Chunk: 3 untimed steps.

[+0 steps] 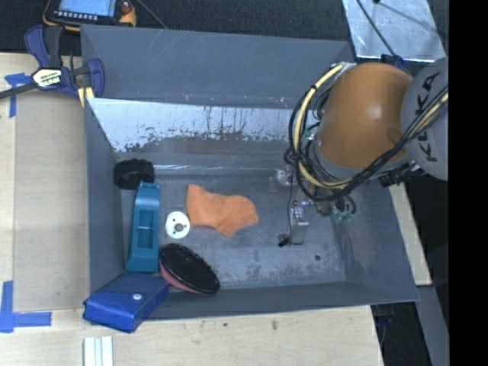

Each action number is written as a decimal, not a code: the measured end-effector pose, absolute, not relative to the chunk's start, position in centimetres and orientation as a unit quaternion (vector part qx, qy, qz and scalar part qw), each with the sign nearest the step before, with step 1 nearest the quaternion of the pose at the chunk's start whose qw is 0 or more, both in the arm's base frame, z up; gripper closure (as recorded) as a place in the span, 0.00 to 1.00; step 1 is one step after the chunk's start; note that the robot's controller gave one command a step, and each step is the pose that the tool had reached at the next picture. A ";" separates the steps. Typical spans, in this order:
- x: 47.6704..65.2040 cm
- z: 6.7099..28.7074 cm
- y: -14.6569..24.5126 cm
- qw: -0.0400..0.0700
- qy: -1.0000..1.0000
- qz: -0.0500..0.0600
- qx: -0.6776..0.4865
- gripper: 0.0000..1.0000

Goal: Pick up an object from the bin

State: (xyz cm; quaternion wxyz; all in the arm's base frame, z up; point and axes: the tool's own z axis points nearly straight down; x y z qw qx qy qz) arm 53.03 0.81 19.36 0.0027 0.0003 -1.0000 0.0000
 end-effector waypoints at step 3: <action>55.9 11.6 7.2 0.002 -0.999 0.000 -0.034 0.00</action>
Offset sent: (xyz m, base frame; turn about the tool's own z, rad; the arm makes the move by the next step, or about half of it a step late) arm 0.0377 0.0681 -0.1236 0.0189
